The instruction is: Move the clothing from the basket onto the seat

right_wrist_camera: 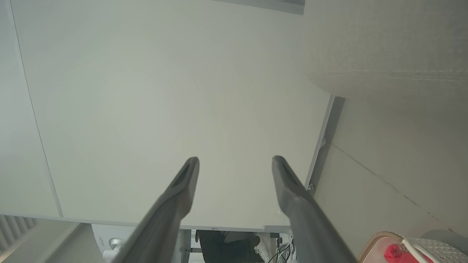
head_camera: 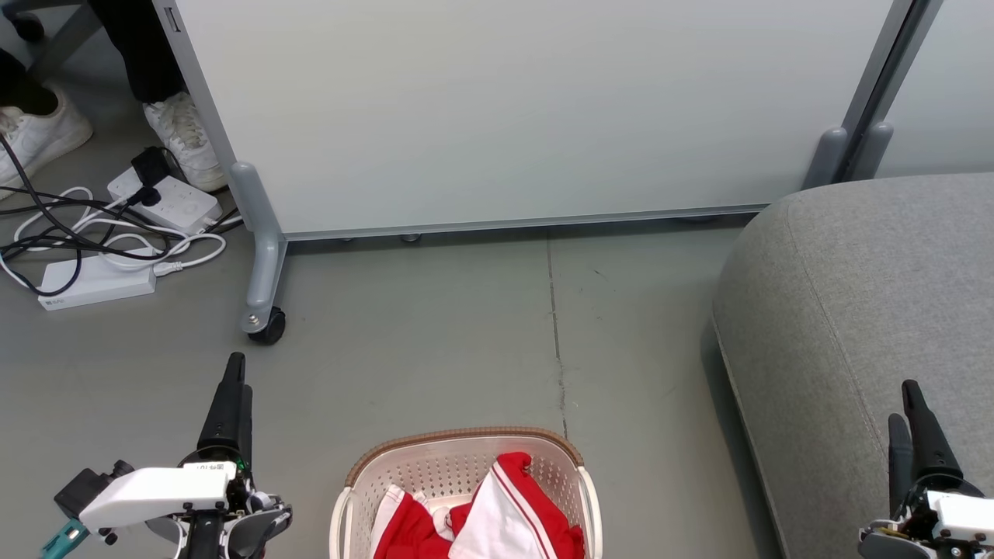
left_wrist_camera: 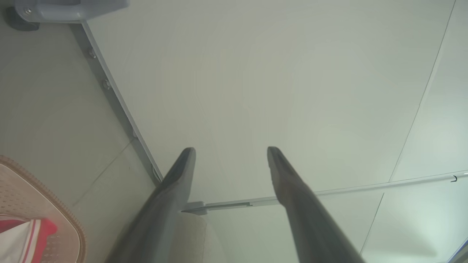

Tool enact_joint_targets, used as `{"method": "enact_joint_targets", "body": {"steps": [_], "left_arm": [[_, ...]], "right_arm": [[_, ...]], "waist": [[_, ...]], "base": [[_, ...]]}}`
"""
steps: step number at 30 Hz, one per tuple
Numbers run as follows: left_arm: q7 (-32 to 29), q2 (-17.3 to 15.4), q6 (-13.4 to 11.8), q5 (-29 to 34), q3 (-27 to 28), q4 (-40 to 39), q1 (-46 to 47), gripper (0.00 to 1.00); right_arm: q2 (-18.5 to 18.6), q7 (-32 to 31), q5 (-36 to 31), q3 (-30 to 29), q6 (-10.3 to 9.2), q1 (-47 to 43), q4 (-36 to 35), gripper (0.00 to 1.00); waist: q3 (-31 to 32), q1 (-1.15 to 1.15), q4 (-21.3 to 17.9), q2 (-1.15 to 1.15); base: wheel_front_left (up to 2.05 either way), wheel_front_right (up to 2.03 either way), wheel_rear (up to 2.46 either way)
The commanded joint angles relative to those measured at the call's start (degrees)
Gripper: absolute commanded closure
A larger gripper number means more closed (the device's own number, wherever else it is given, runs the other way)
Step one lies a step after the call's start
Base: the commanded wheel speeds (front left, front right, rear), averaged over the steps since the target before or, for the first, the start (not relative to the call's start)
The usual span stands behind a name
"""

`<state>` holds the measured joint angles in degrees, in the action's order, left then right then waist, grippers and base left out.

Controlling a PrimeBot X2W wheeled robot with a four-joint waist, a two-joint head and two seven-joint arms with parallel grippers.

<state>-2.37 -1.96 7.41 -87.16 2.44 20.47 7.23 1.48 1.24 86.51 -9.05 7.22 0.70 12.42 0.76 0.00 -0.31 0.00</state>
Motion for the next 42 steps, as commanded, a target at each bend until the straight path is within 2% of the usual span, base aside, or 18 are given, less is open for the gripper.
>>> {"method": "enact_joint_targets", "body": {"steps": [1, 16, 22, 28, 37, 42], "left_arm": [[0.5, -0.5, 0.0, 1.1, 0.2, -1.4, 0.5, 0.0], [4.4, -0.6, 0.0, 9.4, 1.6, -4.6, -0.7, 0.0], [5.6, -0.7, 0.1, 13.3, 1.2, -7.0, -1.4, 0.0], [6.7, -0.7, 0.1, 16.6, 1.0, -8.7, -2.0, 0.0], [8.4, -0.8, 0.1, 27.0, 0.0, -12.8, -3.2, 0.0], [9.3, -0.8, 0.0, 33.3, -1.9, -16.0, -4.0, 0.0]], "right_arm": [[0.7, 0.7, -1.0, -0.3, 0.13, 1.7, -0.6, 0.0], [0.9, 3.7, -18.5, 0.4, 0.19, 4.1, -4.1, 0.0], [1.1, 4.7, -29.7, 1.2, 0.2, 4.9, -6.1, 0.0], [1.5, 5.5, -36.8, 2.4, 0.22, 5.6, -8.5, 0.0], [2.4, 6.8, -46.5, 4.4, 0.25, 6.1, -9.8, 0.0], [3.9, 7.6, -54.2, 6.9, 0.26, 6.1, -9.9, 0.0]], "waist": [[0.0, 0.0, 0.0, 0.0], [0.5, 0.0, 0.0, 0.0], [0.6, 0.0, 0.1, 0.0], [0.7, 0.0, 0.2, 0.0], [0.9, 0.0, 0.5, 0.0], [1.0, 0.0, 0.6, 0.0]], "base": [[0.0, 0.0, 0.0], [0.0, 0.0, 0.0], [0.0, 0.0, 0.0], [0.0, 0.0, 0.0], [0.0, 0.0, 0.0], [0.0, 0.0, 0.0]]}}
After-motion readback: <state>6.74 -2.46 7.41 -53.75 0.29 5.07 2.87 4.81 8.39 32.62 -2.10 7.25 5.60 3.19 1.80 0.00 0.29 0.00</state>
